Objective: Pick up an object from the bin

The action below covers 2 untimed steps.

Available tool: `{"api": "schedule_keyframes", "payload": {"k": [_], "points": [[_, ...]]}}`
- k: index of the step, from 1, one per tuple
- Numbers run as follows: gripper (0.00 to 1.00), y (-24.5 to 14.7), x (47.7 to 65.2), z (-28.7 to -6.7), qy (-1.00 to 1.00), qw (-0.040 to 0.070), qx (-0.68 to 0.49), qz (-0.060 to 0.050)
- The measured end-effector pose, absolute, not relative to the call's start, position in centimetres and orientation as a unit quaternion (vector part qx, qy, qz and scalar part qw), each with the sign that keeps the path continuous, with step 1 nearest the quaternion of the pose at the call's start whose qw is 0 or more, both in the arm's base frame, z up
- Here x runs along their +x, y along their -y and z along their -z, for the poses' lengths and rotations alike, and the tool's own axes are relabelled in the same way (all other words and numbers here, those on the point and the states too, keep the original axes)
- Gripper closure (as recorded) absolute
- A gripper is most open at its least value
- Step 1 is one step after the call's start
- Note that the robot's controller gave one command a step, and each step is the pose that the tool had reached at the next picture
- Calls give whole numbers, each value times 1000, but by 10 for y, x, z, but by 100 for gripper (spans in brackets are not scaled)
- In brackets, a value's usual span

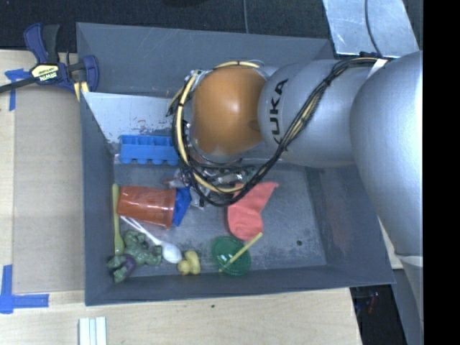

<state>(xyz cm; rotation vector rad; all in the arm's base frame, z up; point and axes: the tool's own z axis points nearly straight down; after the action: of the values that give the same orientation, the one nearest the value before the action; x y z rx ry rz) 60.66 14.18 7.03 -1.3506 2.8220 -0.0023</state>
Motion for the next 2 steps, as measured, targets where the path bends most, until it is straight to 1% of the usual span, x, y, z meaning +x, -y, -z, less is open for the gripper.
{"api": "schedule_keyframes", "payload": {"k": [1, 2], "points": [[100, -141, 604, -90, -902, 3, -431, 0], [100, -142, 606, -125, -903, 6, -430, 0]]}}
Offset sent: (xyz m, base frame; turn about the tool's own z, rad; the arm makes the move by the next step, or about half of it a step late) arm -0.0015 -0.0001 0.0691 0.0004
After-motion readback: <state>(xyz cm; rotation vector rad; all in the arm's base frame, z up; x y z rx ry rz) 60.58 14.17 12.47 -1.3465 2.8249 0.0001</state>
